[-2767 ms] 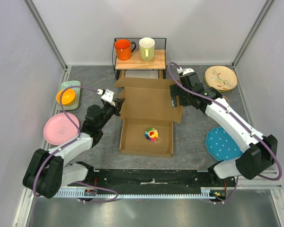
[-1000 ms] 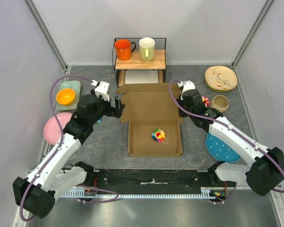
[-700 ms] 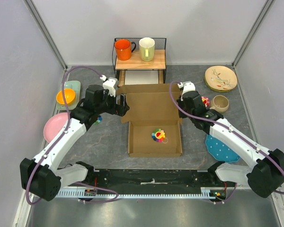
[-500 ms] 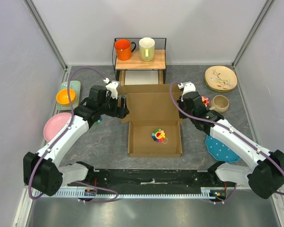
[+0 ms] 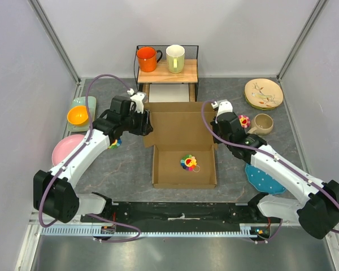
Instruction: Fold the paper box
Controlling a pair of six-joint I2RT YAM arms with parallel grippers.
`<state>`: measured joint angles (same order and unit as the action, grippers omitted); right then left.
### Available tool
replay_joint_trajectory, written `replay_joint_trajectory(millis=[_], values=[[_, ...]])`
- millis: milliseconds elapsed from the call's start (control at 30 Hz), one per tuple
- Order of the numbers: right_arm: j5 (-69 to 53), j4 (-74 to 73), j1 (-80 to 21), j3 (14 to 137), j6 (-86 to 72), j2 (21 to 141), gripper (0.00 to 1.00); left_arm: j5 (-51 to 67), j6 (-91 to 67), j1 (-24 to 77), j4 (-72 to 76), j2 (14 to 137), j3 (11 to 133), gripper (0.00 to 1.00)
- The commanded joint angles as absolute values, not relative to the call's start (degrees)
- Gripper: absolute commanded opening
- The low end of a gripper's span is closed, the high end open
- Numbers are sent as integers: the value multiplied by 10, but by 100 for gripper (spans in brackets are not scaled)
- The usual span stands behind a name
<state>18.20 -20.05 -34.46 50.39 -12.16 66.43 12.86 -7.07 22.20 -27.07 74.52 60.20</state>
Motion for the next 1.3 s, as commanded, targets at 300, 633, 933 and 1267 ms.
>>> replay_joint_trajectory(millis=[300,633,933,1267], values=[[228,-192,-365,495,-135,660,0,115,-59,260,-233,723,588,11],[307,-211,-403,492,-276,675,0,-26,-157,337,-149,670,507,2],[333,-205,-411,472,-366,677,0,-153,-238,385,-70,650,475,2],[360,-171,-418,451,-355,657,0,-236,-303,409,-14,629,457,2]])
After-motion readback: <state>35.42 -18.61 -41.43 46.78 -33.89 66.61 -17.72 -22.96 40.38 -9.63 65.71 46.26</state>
